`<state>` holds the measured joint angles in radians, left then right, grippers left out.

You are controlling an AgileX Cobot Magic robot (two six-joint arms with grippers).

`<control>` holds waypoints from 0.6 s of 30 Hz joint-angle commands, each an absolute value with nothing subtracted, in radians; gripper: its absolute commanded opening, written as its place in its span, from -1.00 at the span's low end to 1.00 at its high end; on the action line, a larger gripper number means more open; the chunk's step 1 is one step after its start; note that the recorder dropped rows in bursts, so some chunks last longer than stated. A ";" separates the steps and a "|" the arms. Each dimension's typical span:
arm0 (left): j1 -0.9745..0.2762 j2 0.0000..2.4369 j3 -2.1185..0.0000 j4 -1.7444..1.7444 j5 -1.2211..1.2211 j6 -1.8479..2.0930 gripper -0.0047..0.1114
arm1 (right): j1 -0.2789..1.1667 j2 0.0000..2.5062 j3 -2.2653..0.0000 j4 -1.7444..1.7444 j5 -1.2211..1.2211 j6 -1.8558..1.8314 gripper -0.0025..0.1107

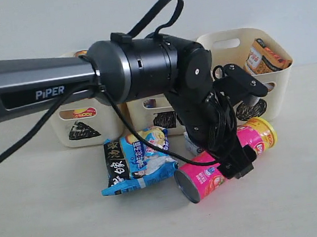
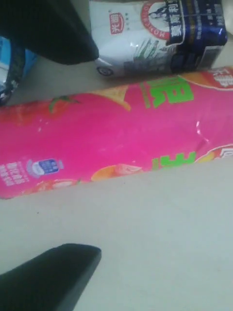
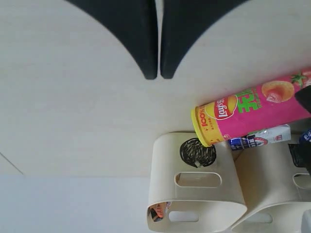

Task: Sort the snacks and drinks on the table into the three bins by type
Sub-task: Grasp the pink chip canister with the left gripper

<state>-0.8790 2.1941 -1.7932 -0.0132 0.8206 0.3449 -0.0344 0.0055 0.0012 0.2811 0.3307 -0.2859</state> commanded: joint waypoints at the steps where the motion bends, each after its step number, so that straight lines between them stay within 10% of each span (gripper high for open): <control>1: -0.885 2.230 -1.791 -0.007 0.791 0.320 0.68 | -0.039 0.000 0.000 0.281 0.322 -0.290 -0.96; 12: -0.885 2.310 -1.791 0.012 0.785 0.252 0.57 | -0.039 0.000 0.000 0.281 0.322 -0.290 -0.96; 18: -0.885 2.310 -1.801 0.018 0.804 0.250 -0.18 | -0.039 0.000 0.000 0.281 0.322 -0.290 -0.96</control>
